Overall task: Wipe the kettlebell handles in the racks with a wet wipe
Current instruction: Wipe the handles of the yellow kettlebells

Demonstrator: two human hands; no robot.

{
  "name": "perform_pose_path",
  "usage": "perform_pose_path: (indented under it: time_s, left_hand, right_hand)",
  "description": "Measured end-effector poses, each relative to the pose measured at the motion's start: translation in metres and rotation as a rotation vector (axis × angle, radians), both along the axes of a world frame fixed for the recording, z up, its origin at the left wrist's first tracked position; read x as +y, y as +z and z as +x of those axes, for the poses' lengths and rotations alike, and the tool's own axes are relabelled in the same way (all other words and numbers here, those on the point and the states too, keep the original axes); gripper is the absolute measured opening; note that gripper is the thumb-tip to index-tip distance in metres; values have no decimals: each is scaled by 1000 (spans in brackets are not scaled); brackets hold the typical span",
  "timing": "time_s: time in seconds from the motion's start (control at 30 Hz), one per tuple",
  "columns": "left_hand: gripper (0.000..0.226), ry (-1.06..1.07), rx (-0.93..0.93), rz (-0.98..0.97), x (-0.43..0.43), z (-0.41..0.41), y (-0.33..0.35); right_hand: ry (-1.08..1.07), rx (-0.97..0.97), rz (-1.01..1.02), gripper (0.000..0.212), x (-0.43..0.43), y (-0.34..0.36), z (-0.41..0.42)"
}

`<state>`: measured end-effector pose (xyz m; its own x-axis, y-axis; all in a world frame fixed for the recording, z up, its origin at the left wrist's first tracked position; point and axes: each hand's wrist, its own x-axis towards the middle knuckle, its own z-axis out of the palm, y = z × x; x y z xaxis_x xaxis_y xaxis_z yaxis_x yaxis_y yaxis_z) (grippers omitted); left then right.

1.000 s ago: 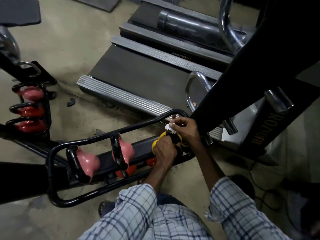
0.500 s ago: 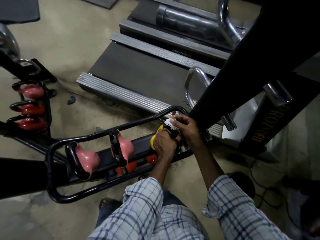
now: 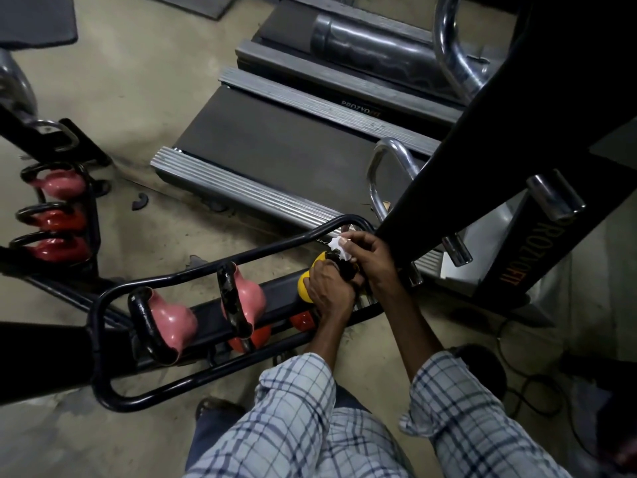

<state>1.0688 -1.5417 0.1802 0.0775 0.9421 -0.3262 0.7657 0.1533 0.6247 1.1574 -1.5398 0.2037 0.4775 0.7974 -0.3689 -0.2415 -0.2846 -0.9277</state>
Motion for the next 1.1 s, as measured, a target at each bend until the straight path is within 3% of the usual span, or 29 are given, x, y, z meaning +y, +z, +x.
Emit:
perform_pose_path:
  time_s: [0.17, 0.37, 0.57, 0.7, 0.83, 0.93, 1.1]
  left_hand:
    - [32, 14, -132, 34, 2, -25, 4]
    - [32, -3, -253, 24, 12, -66, -6]
    - [35, 23, -309, -42, 27, -93, -7]
    - [29, 5, -333, -6, 31, -100, -1]
    - [38, -167, -263, 14, 29, -108, 0]
    - [57, -255, -255, -2, 28, -115, 0]
    - [74, -321, -270, 8, 28, -121, 6]
  right_hand:
    - [-36, 11, 3, 9, 2, 0, -2]
    - [75, -118, -13, 9, 6, -7, -11]
    - [135, -138, -39, 17, 4, -16, -24]
    - [197, -191, -27, 9, 14, -18, -34]
    - [238, -305, -40, 13, 22, -17, -44]
    - [241, -419, -79, 11, 31, -17, -46]
    - [254, -370, -239, 9, 57, -16, -45]
